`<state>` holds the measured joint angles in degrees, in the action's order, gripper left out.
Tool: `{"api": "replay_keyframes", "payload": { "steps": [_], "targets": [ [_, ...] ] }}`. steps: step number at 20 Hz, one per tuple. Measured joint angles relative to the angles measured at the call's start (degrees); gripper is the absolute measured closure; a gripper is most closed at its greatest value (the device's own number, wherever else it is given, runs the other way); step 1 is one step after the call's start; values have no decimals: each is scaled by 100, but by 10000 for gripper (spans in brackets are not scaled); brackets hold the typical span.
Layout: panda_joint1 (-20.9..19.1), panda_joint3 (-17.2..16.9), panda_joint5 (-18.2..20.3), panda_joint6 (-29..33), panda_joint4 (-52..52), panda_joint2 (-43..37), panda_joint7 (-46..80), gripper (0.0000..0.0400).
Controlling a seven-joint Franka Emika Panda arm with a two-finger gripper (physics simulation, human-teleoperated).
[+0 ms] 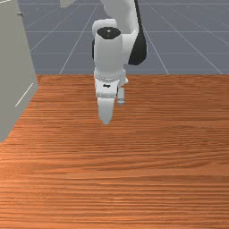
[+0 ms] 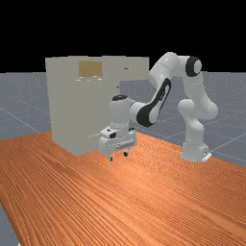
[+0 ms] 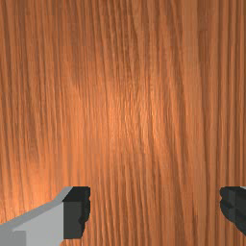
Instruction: Close the drawer
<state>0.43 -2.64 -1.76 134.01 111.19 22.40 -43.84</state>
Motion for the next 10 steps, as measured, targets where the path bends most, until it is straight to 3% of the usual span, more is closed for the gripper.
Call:
{"api": "replay_keyframes", "payload": {
  "steps": [1, 2, 3, 4, 6, 9, 10],
  "targets": [
    [0, 0, 0, 0, 0, 0, 0, 157],
    [0, 0, 0, 0, 0, 0, 0, 252],
    [0, 0, 0, 0, 0, 0, 0, 310],
    [0, 0, 0, 0, 0, 0, 0, 346],
    [2, -5, -7, 270, 264, -246, 10, 380],
    [11, -10, -20, -264, 146, -1006, 2, 395],
    [12, -13, -32, -13, 264, -1373, 16, 397]
  ]
}}
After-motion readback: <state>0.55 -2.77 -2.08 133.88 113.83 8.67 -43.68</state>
